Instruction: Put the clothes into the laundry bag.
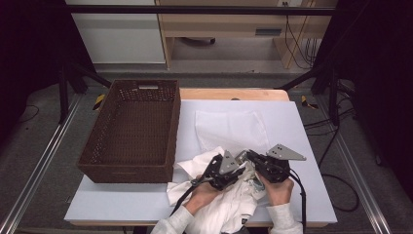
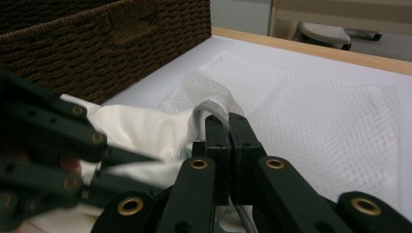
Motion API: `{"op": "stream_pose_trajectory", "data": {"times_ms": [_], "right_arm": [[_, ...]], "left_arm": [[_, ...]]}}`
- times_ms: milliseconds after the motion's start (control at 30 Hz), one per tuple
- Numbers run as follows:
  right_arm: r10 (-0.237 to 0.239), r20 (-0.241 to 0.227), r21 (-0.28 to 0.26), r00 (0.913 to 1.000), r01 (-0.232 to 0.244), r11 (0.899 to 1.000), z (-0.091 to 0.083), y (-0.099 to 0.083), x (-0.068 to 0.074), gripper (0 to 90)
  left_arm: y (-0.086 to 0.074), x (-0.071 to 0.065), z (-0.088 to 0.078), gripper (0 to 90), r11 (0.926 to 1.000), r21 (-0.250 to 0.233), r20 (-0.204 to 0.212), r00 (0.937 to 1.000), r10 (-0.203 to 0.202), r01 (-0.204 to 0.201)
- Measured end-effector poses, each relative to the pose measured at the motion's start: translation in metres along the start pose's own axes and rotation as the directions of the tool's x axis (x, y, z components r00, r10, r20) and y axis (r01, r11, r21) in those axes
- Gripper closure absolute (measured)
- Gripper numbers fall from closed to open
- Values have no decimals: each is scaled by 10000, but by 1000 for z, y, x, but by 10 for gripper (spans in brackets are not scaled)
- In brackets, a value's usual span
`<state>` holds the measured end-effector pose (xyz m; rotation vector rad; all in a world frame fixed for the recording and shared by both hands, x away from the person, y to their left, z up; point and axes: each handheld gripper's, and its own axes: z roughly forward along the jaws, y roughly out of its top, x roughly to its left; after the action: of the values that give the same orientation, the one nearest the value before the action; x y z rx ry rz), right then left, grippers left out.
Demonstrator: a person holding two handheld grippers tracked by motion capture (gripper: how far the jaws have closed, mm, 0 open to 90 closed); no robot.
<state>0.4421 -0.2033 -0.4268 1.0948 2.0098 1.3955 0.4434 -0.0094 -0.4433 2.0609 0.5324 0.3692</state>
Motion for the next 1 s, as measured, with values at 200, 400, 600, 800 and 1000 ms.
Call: {"op": "stream_pose_trajectory", "data": {"times_ms": [200,400,600,800,1000], "right_arm": [[37,-210,-264,9998,-43,9996,-4,2,1,887],[-208,-47,-65,9998,208,9998,-5,2,2,886],[59,116,-9,9999,-59,10000,-8,0,-4,885],[122,150,7,9998,-123,9999,-9,-2,-5,885],[88,92,155,9999,-90,9998,-5,-4,-2,885]], "left_arm": [[4,5,17,817,9962,858,-906,9957,217,-139],[1,21,21,816,9944,957,-1935,9808,-259,452],[2,17,-4,350,9957,869,-418,9987,-281,317],[-16,26,-46,270,9928,1109,-305,9987,-412,443],[-50,31,-43,576,9856,1408,-717,9939,-840,935]]}}
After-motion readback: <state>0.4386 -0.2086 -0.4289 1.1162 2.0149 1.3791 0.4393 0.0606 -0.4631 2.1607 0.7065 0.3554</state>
